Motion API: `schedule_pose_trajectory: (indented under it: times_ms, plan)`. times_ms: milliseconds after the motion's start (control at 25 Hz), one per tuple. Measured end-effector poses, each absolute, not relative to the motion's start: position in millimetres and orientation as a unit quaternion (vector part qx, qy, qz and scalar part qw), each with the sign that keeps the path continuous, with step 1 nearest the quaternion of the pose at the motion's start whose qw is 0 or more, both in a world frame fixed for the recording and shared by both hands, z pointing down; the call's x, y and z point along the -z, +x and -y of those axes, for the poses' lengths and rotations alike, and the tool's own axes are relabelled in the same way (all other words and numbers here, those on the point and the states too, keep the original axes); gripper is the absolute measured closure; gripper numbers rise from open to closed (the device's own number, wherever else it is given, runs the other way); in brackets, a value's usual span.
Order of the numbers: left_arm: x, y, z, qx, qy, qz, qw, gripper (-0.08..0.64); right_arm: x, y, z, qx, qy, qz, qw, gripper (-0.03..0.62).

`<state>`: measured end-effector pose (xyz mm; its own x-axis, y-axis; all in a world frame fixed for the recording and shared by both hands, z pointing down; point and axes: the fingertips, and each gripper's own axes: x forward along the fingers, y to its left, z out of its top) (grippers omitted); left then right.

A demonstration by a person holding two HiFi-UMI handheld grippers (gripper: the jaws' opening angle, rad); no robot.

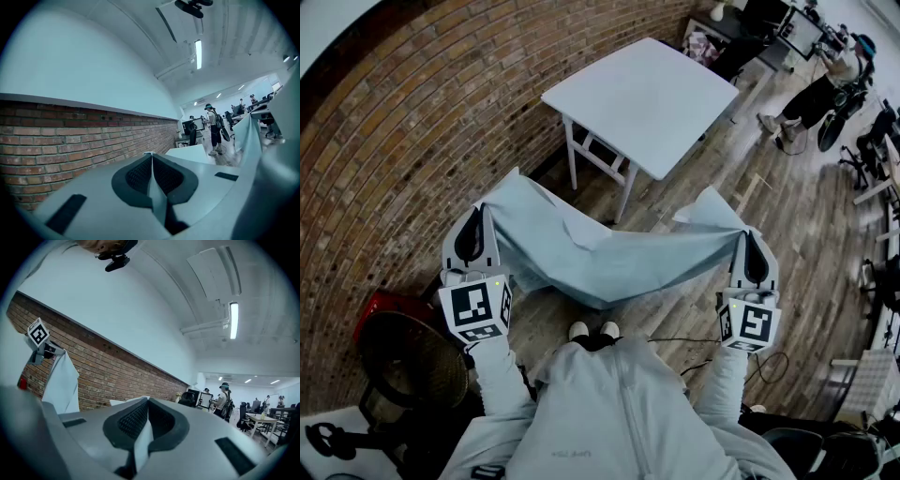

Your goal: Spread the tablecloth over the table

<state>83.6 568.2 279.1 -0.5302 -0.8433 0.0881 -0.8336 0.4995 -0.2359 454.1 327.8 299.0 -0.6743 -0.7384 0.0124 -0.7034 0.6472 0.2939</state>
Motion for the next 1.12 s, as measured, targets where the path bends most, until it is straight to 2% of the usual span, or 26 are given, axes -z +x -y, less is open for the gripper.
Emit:
schedule_pose_trajectory:
  times_ms: [480, 840, 1120]
  plan:
    - [-242.1, 99.5, -571.0, 0.11, -0.463, -0.877, 0.062, 0.535, -256.7, 462.1, -303.6, 0.128, 0.392, 0.911, -0.015, 0.571]
    - [-252.5, 86.0, -577.8, 0.112, -0.435, -0.892, 0.054, 0.535, -267.2, 432.6, -291.9, 0.131, 0.368, 0.921, -0.01, 0.571]
    - [-256.3, 25.5, -550.9, 0.106, -0.434, -0.893, 0.053, 0.535, -269.8, 376.4, -264.0, 0.129, 0.373, 0.919, -0.007, 0.571]
